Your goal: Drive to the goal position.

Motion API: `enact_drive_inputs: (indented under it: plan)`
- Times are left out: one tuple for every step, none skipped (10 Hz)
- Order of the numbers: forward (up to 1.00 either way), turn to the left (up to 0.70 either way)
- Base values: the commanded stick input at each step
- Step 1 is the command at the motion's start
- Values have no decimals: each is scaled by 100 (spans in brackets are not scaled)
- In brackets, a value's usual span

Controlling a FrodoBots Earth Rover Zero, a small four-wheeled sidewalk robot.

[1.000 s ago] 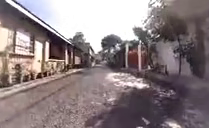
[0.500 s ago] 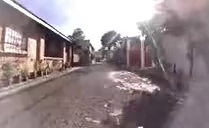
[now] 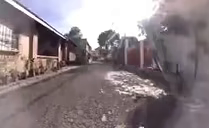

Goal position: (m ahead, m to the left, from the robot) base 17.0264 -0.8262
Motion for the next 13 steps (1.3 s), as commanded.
enact_drive_inputs:
  plan:
    - [100,0]
    - [100,0]
    - [100,0]
    - [100,0]
    - [100,0]
    - [100,0]
    - [100,0]
    - [100,0]
    - [100,0]
    - [100,0]
    - [100,0]
    - [100,0]
    - [100,0]
